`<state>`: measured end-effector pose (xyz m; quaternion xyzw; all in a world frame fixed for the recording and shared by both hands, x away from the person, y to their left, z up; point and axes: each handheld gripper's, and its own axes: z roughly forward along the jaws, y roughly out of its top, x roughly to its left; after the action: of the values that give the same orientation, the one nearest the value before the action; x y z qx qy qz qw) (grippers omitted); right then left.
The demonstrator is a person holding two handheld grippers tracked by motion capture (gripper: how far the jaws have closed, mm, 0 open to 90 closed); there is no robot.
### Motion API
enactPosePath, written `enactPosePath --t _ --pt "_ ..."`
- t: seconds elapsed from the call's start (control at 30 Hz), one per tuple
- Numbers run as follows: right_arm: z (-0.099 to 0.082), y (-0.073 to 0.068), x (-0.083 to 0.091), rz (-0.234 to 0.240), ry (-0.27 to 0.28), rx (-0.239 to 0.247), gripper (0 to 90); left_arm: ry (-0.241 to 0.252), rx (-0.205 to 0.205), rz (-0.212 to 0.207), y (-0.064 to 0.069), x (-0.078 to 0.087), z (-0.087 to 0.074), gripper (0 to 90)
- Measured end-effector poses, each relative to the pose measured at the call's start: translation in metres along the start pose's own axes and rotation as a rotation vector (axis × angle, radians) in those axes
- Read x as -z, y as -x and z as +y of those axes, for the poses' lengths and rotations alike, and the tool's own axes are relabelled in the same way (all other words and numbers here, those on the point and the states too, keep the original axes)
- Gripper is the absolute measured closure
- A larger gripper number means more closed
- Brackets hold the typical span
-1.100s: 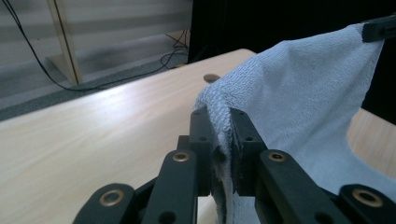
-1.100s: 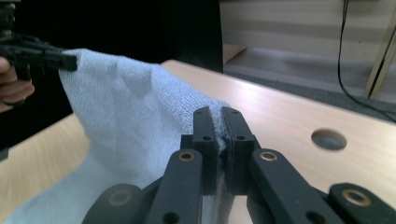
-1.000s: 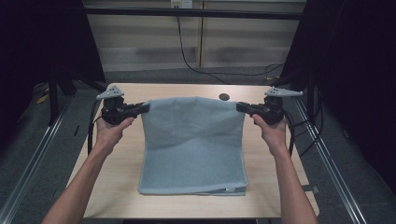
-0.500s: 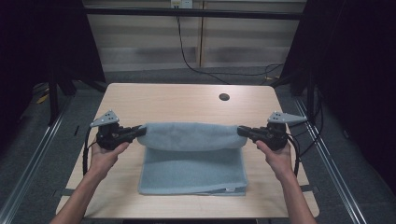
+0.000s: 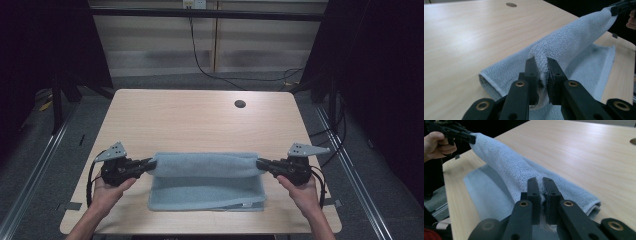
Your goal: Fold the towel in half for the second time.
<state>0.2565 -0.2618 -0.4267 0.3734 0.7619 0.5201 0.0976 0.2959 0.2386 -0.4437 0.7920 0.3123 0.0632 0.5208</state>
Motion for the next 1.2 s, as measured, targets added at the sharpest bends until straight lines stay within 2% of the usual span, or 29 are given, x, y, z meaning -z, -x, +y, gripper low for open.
enactPosePath --t 0.2,0.33,0.5,0.53,0.57,0.6,0.67,0.73,0.8,0.9,0.97,1.07,1.1,1.13,1.2 --pt "-0.021 -0.008 0.002 -0.002 -0.056 -0.012 84.9 -0.063 -0.005 -0.016 0.011 -0.002 -0.019 80.1" --pt "-0.038 -0.012 0.002 0.006 -0.095 -0.025 83.6 -0.096 -0.002 -0.018 0.013 -0.004 -0.030 79.1" --pt "-0.058 -0.022 0.006 0.015 -0.127 -0.036 80.6 -0.149 -0.002 -0.030 0.022 -0.001 -0.043 73.1" --pt "-0.061 -0.023 0.008 0.018 -0.126 -0.046 79.3 -0.142 0.007 -0.033 0.023 0.001 -0.043 69.9" --pt "-0.062 -0.024 0.009 0.019 -0.130 -0.057 77.5 -0.132 0.012 -0.057 0.026 0.005 -0.042 68.5" --pt "-0.064 -0.026 0.012 0.025 -0.134 -0.061 75.3 -0.127 -0.005 -0.062 0.029 0.008 -0.041 68.0" --pt "-0.063 -0.029 0.017 0.028 -0.125 -0.057 72.7 -0.093 -0.003 -0.077 0.032 0.012 -0.039 63.0" --pt "-0.061 -0.031 0.022 0.035 -0.095 -0.053 70.3 -0.085 -0.006 -0.068 0.032 0.012 -0.036 60.4" --pt "-0.057 -0.030 0.025 0.015 -0.078 -0.055 67.6 -0.086 0.000 -0.042 0.028 0.009 -0.031 53.4" --pt "-0.050 -0.024 0.021 0.004 -0.061 -0.058 63.6 -0.076 0.005 0.003 0.018 0.004 -0.021 48.9" --pt "-0.042 -0.018 0.015 -0.005 -0.055 -0.060 60.9 -0.081 0.060 0.045 0.004 -0.002 -0.010 42.4" --pt "-0.031 -0.009 0.005 -0.045 -0.053 -0.067 53.9 -0.042 0.077 0.092 -0.015 -0.004 0.000 39.4" --pt "-0.028 -0.006 0.002 -0.057 -0.045 -0.066 52.2 -0.019 0.102 0.080 -0.023 -0.003 0.000 36.8" --pt "-0.024 -0.003 -0.001 -0.072 -0.046 -0.067 50.4 -0.007 0.106 0.097 -0.033 -0.001 -0.001 35.5" --pt "-0.017 0.003 -0.004 -0.116 -0.044 -0.067 47.2 0.007 0.126 0.163 -0.041 0.004 -0.004 35.0"
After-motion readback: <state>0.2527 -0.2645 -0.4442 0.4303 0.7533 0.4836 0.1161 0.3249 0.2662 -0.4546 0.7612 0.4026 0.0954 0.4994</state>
